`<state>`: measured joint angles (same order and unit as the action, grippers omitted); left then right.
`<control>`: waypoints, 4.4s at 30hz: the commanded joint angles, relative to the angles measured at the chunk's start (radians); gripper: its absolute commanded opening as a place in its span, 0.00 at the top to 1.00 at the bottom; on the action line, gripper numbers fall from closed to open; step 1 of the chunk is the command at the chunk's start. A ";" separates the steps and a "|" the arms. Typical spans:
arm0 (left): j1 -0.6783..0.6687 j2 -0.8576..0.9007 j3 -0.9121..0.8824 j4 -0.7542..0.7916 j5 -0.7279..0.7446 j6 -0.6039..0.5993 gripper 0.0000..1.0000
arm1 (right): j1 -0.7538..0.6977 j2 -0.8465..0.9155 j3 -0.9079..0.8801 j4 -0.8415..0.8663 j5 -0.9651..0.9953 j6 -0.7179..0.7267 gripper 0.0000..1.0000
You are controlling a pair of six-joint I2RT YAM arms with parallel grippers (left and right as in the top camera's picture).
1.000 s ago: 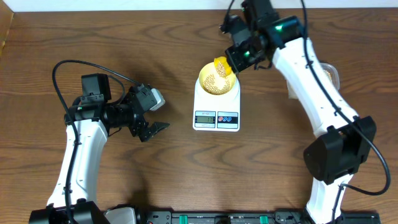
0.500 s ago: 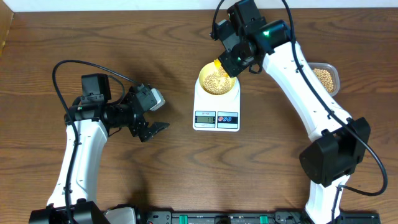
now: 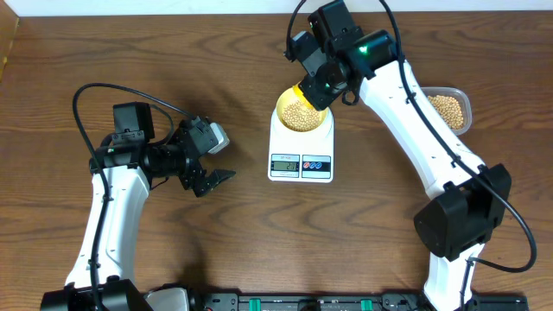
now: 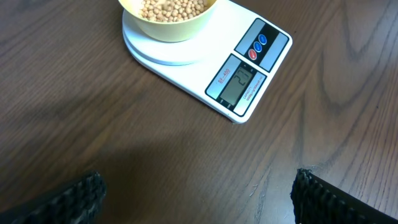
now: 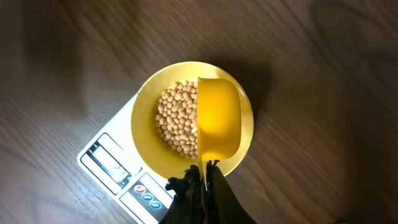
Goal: Scoop item into bowl and weigh 50g on scale
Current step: 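Tilt scoop with right gripper to pour soybeans into bowl, then move empty scoop with right gripper back to the soybean tub, then dip scoop into the soybeans with right gripper and scoop, then lift filled scoop with right gripper and carry it over the bowl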
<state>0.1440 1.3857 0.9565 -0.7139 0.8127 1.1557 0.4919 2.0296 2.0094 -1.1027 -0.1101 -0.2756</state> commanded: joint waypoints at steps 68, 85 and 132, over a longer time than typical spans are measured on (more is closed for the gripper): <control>0.003 0.006 -0.010 -0.003 0.005 -0.002 0.02 | -0.562 -0.210 -0.391 -0.039 0.106 0.201 0.99; 0.003 0.006 -0.010 -0.003 0.005 -0.002 0.03 | -0.573 -0.210 -0.448 0.056 -0.111 0.258 0.99; 0.003 0.006 -0.010 -0.003 0.005 -0.002 0.02 | -0.529 -0.251 -0.444 0.394 -0.676 0.425 0.99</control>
<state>0.1440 1.3857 0.9565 -0.7139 0.8127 1.1557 -0.0780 1.8103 1.5677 -0.7246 -0.7567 0.0898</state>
